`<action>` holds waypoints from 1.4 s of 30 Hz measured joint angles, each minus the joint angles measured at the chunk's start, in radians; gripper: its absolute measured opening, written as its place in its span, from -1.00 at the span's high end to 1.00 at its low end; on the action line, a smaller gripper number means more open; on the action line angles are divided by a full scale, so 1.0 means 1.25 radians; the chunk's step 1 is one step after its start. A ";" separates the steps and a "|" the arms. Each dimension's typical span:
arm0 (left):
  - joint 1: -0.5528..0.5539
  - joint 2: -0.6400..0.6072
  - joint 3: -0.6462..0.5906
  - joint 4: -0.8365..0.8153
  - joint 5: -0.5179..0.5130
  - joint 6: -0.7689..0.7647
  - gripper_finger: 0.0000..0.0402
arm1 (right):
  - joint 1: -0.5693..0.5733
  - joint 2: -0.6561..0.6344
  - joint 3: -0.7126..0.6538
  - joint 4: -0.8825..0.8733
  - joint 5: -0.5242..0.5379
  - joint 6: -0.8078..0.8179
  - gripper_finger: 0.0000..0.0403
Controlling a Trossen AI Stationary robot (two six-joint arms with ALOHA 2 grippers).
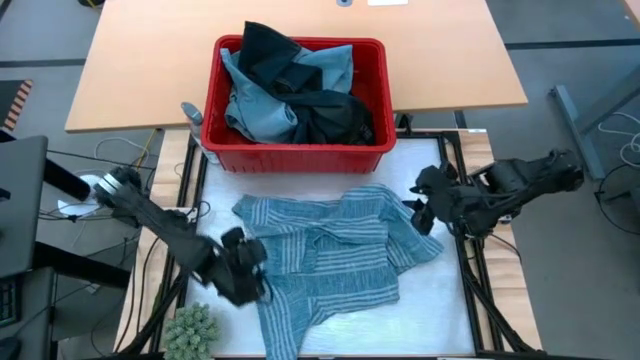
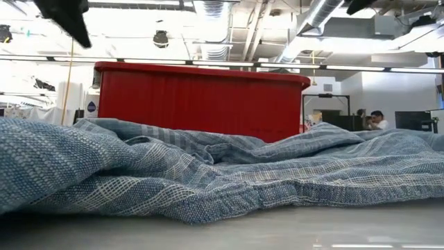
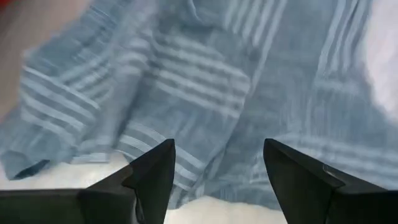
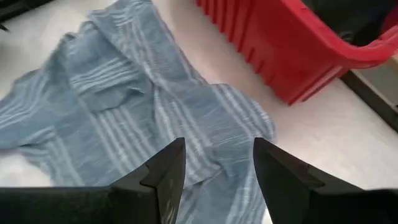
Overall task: Fold Laundry from Bin
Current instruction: Fold the light blue shirt
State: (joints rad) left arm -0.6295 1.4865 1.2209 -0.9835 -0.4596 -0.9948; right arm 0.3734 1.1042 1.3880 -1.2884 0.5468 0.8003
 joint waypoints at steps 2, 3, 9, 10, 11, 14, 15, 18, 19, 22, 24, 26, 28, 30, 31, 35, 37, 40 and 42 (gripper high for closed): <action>-0.018 0.054 0.000 0.040 -0.006 0.038 -0.15 | 0.030 0.001 0.000 0.001 -0.003 0.003 -0.05; -0.025 0.079 0.001 0.057 -0.006 0.056 -0.15 | 0.046 0.005 0.000 0.001 -0.013 0.002 -0.05; -0.056 0.173 0.000 0.137 0.031 0.108 -0.15 | 0.189 0.069 -0.058 0.071 -0.164 -0.096 -0.05; -0.059 0.178 0.000 0.147 0.032 0.108 -0.15 | 0.216 0.084 -0.071 0.105 -0.180 -0.112 -0.05; -0.064 0.182 0.000 0.161 0.033 0.110 -0.15 | 0.244 0.100 -0.082 0.137 -0.189 -0.124 -0.05; -0.076 0.183 0.000 0.206 0.035 0.130 -0.15 | 0.312 0.161 -0.091 0.184 -0.185 -0.142 -0.05; -0.080 0.183 0.000 0.225 0.036 0.141 -0.15 | 0.328 0.186 -0.091 0.186 -0.178 -0.142 -0.05; -0.089 0.187 0.001 0.260 0.038 0.189 -0.13 | 0.360 0.263 -0.092 0.203 -0.162 -0.132 -0.05; -0.090 0.187 0.001 0.264 0.038 0.201 -0.13 | 0.366 0.288 -0.092 0.216 -0.162 -0.132 -0.05; -0.090 0.187 0.001 0.282 0.025 0.239 -0.13 | 0.377 0.354 -0.092 0.262 -0.164 -0.132 -0.05; -0.090 0.187 0.001 0.285 0.021 0.267 -0.13 | 0.382 0.387 -0.092 0.289 -0.166 -0.132 -0.05; -0.090 0.187 0.000 0.286 0.026 0.286 -0.13 | 0.383 0.413 -0.092 0.311 -0.170 -0.130 -0.05; -0.090 0.187 -0.013 0.310 0.043 0.301 -0.13 | 0.383 0.430 -0.092 0.340 -0.194 -0.130 -0.05; -0.090 0.187 -0.030 0.344 0.066 0.303 -0.13 | 0.383 0.441 -0.092 0.360 -0.210 -0.130 -0.05; -0.090 0.187 -0.039 0.363 0.079 0.304 -0.13 | 0.383 0.443 -0.092 0.364 -0.215 -0.130 -0.05; -0.090 0.194 -0.066 0.406 0.080 0.311 -0.13 | 0.390 0.442 -0.100 0.369 -0.218 -0.130 -0.05; -0.089 0.210 -0.069 0.423 0.086 0.311 -0.13 | 0.391 0.442 -0.113 0.376 -0.223 -0.130 -0.05; -0.089 0.241 -0.074 0.455 0.121 0.340 -0.13 | 0.399 0.442 -0.155 0.427 -0.228 -0.130 -0.05; -0.089 0.258 -0.074 0.467 0.126 0.348 -0.13 | 0.399 0.443 -0.183 0.445 -0.223 -0.129 -0.05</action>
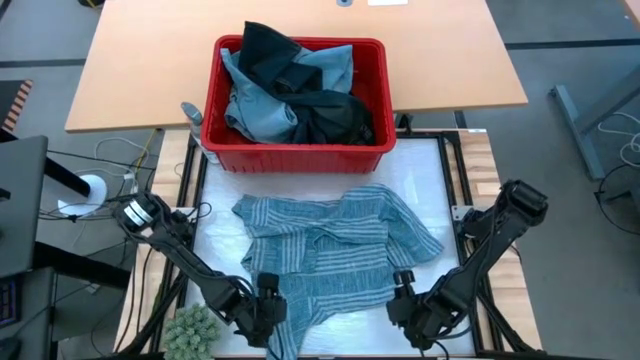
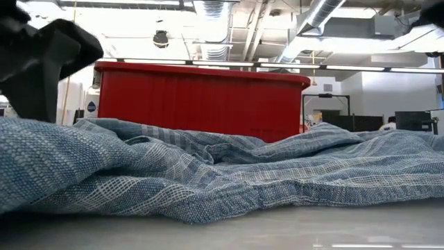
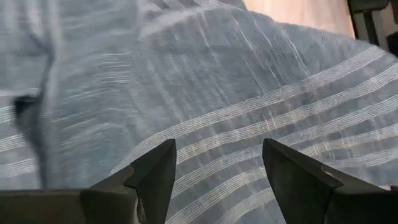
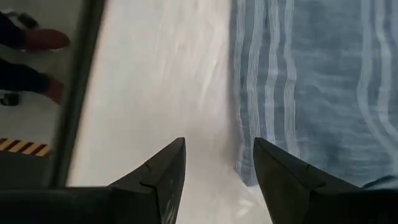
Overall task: Fold Laundry from Bin
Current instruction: Fold the light blue shirt
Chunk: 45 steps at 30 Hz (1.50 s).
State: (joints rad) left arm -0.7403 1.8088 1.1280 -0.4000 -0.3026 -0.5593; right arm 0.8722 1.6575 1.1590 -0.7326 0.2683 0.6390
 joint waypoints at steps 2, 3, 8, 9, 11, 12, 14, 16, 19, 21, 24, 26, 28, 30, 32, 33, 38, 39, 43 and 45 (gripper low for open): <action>0.001 0.007 0.000 -0.001 -0.010 -0.006 -0.13 | -0.010 0.000 -0.022 0.004 0.012 0.010 -0.05; 0.002 0.007 0.000 -0.002 -0.014 -0.008 -0.13 | -0.017 0.000 -0.031 0.006 0.013 0.010 -0.05; 0.009 0.008 -0.004 -0.007 -0.018 -0.004 -0.13 | -0.056 0.000 -0.095 0.062 0.018 0.005 -0.05; 0.009 0.008 -0.004 -0.007 -0.017 -0.004 -0.13 | -0.061 0.000 -0.107 0.083 0.017 0.003 -0.05; 0.009 0.008 -0.004 -0.009 -0.012 -0.008 -0.13 | -0.066 0.000 -0.132 0.137 0.004 0.005 -0.05; 0.009 0.008 -0.004 -0.012 -0.013 -0.010 -0.13 | -0.066 0.000 -0.141 0.155 -0.003 0.006 -0.05; 0.010 0.008 -0.004 -0.010 -0.015 -0.010 -0.13 | -0.062 0.000 -0.148 0.168 -0.006 0.006 -0.05; 0.011 0.008 -0.004 -0.011 -0.015 -0.008 -0.13 | -0.057 -0.001 -0.150 0.174 -0.004 0.005 -0.05; 0.016 0.008 -0.004 -0.010 -0.021 -0.009 -0.13 | -0.055 0.000 -0.166 0.168 0.012 0.006 -0.04; 0.021 0.008 -0.004 -0.010 -0.020 -0.009 -0.13 | -0.058 0.000 -0.186 0.185 0.014 0.006 0.00; 0.027 0.008 -0.004 -0.010 -0.019 -0.009 -0.13 | -0.064 0.000 -0.209 0.175 0.015 0.012 0.11; 0.030 0.008 -0.004 -0.010 -0.019 -0.009 -0.13 | -0.073 0.000 -0.215 0.171 0.015 0.012 0.23; 0.033 0.008 -0.004 -0.010 -0.018 -0.008 -0.13 | -0.083 0.000 -0.226 0.175 0.014 0.013 0.39; 0.034 0.008 -0.004 -0.010 -0.018 -0.009 -0.13 | -0.095 0.000 -0.228 0.170 0.005 0.021 0.60; 0.034 0.008 -0.004 -0.010 -0.012 -0.010 -0.13 | -0.112 0.000 -0.219 0.168 -0.027 0.027 0.84; 0.034 0.008 -0.004 -0.011 -0.006 -0.010 -0.13 | -0.119 0.000 -0.208 0.167 -0.046 0.021 0.89; 0.034 0.008 -0.001 -0.039 0.052 -0.040 -0.13 | -0.159 0.000 -0.088 0.125 -0.076 -0.025 0.90; 0.034 0.008 0.005 -0.060 0.057 -0.051 -0.13 | -0.169 0.000 -0.055 0.111 -0.076 -0.050 0.90; 0.034 -0.009 0.049 -0.126 0.048 -0.070 -0.13 | -0.233 -0.002 0.058 0.093 -0.076 -0.142 0.90; 0.034 -0.030 0.066 -0.135 0.011 -0.070 -0.13 | -0.271 -0.002 0.093 0.098 -0.076 -0.178 0.90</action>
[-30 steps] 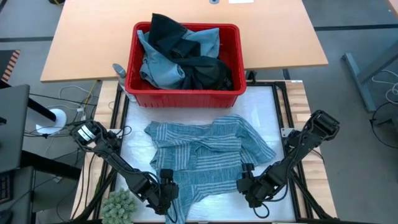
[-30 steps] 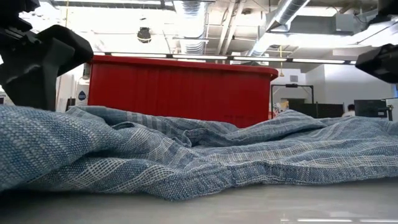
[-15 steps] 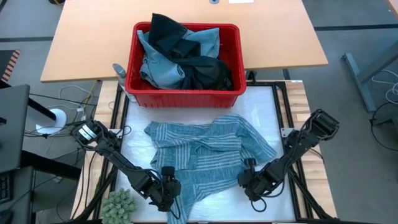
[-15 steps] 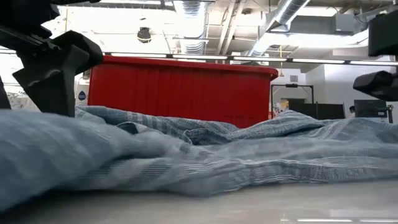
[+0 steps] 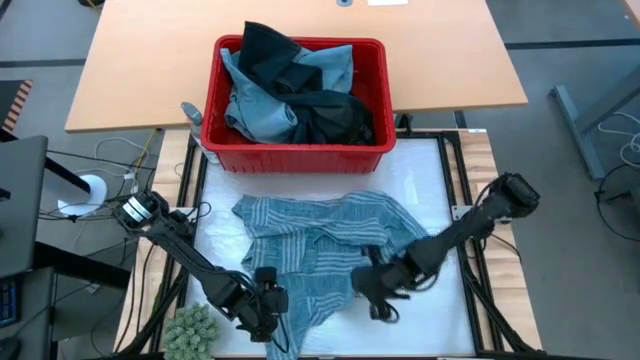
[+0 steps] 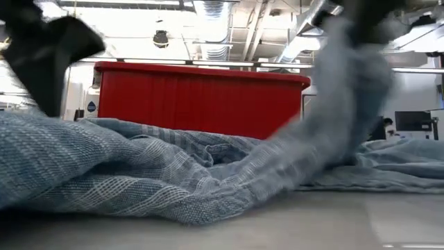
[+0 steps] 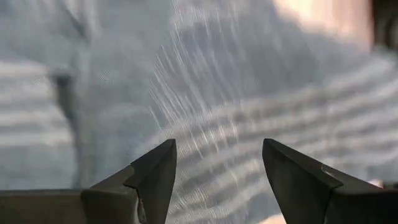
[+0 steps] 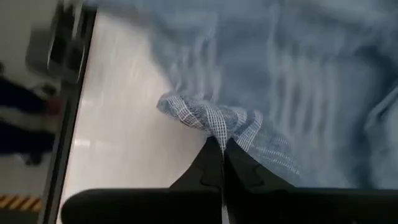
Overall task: Fold Laundry from Bin
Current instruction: Fold the light blue shirt
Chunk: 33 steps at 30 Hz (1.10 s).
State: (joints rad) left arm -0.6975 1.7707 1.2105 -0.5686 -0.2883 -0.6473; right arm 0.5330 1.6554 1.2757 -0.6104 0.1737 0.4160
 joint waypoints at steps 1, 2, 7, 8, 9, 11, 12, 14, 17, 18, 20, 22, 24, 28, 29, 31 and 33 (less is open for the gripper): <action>0.000 -0.012 0.007 0.001 -0.026 -0.001 -0.13 | -0.020 0.000 0.011 0.006 -0.002 -0.022 0.90; 0.000 -0.025 0.012 0.002 -0.057 -0.004 -0.13 | -0.042 0.000 0.019 0.019 -0.009 -0.041 0.90; 0.000 -0.052 0.017 0.023 -0.130 -0.016 -0.13 | -0.143 0.005 0.023 0.118 -0.084 -0.104 0.90; 0.000 -0.052 0.015 0.030 -0.136 -0.016 -0.13 | -0.163 0.017 0.023 0.150 -0.090 -0.112 0.89; 0.000 -0.052 0.010 0.043 -0.142 -0.016 -0.13 | -0.183 0.026 0.023 0.185 -0.094 -0.118 0.87; 0.002 -0.049 -0.006 0.068 -0.145 -0.016 -0.13 | -0.212 0.056 0.023 0.236 -0.101 -0.128 0.77; 0.005 -0.046 -0.016 0.074 -0.145 -0.020 -0.13 | -0.229 0.074 0.027 0.255 -0.114 -0.122 0.71; 0.009 -0.041 -0.029 0.066 -0.143 -0.026 -0.13 | -0.257 0.111 0.044 0.252 -0.177 -0.118 0.56; 0.020 -0.040 -0.042 0.075 -0.139 -0.041 -0.13 | -0.281 0.149 0.065 0.193 -0.309 -0.115 0.33; 0.023 -0.040 -0.047 0.071 -0.138 -0.046 -0.13 | -0.284 0.155 0.075 0.171 -0.341 -0.115 0.25; 0.028 -0.040 -0.057 0.082 -0.135 -0.048 -0.13 | -0.287 0.154 0.096 0.118 -0.369 -0.108 0.10; 0.032 -0.040 -0.067 0.095 -0.134 -0.052 -0.13 | -0.283 0.137 0.115 0.070 -0.368 -0.111 -0.02; 0.033 -0.040 -0.075 0.099 -0.134 -0.063 -0.13 | -0.275 0.109 0.125 0.023 -0.334 -0.130 -0.10; 0.033 -0.040 -0.081 0.095 -0.135 -0.075 -0.13 | -0.257 0.034 0.139 -0.042 -0.252 -0.124 -0.13; 0.033 -0.040 -0.081 0.093 -0.135 -0.078 -0.13 | -0.241 0.016 0.141 -0.052 -0.234 -0.118 -0.12; 0.033 -0.040 -0.081 0.092 -0.136 -0.078 -0.13 | -0.184 0.001 0.142 -0.090 -0.172 -0.118 -0.10; 0.033 -0.040 -0.081 0.092 -0.136 -0.070 -0.13 | -0.111 0.013 0.141 -0.098 -0.102 -0.135 -0.08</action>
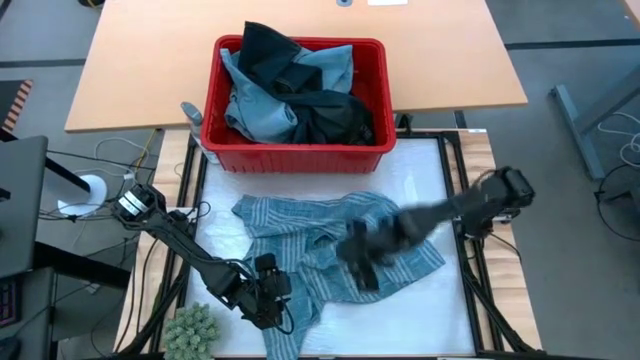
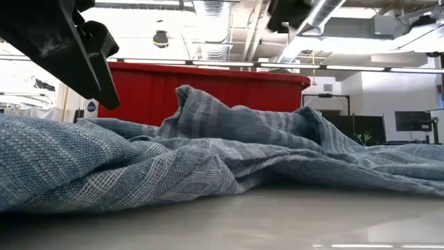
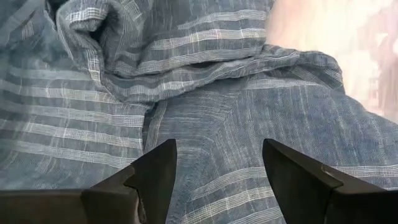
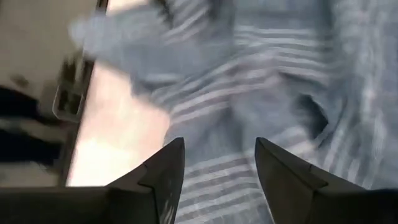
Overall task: Fold Laundry from Bin
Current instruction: Fold the light blue shirt
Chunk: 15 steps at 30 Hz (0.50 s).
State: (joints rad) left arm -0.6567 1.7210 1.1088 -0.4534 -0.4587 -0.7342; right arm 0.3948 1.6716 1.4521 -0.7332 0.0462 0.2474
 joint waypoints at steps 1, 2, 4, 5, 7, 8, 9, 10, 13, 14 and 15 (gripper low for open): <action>0.000 0.000 0.000 0.000 0.000 0.004 -0.13 | 0.034 0.015 0.000 0.013 0.032 -0.016 -0.06; 0.000 0.000 0.000 0.000 -0.004 0.005 -0.13 | 0.065 0.036 -0.001 0.025 0.075 -0.036 -0.05; 0.000 0.000 0.000 -0.001 -0.016 0.006 -0.13 | 0.112 0.075 -0.003 0.046 0.140 -0.068 -0.04; 0.000 0.000 0.000 -0.001 -0.017 0.009 -0.13 | 0.124 0.095 -0.003 0.065 0.171 -0.073 -0.03; 0.000 0.000 0.000 -0.001 -0.014 0.013 -0.13 | 0.137 0.135 -0.001 0.110 0.190 -0.073 -0.03; 0.000 0.000 0.000 -0.001 -0.014 0.015 -0.13 | 0.140 0.159 -0.001 0.130 0.191 -0.071 -0.04; 0.000 0.000 0.000 -0.001 -0.014 0.017 -0.13 | 0.141 0.182 -0.001 0.144 0.195 -0.063 -0.04; 0.000 0.000 0.000 -0.001 -0.014 0.018 -0.13 | 0.143 0.204 -0.002 0.159 0.198 -0.056 -0.05; 0.000 0.000 0.000 -0.002 -0.010 0.018 -0.13 | 0.146 0.248 -0.002 0.190 0.198 -0.022 -0.06; 0.000 0.000 0.000 -0.002 -0.009 0.018 -0.13 | 0.146 0.258 -0.001 0.196 0.197 -0.005 -0.06; 0.000 0.000 0.000 -0.001 -0.007 0.018 -0.13 | 0.146 0.268 -0.001 0.198 0.197 0.011 -0.06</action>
State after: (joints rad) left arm -0.6567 1.7210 1.1088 -0.4549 -0.4680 -0.7115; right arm 0.5774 2.0062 1.4513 -0.4858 0.2928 0.2613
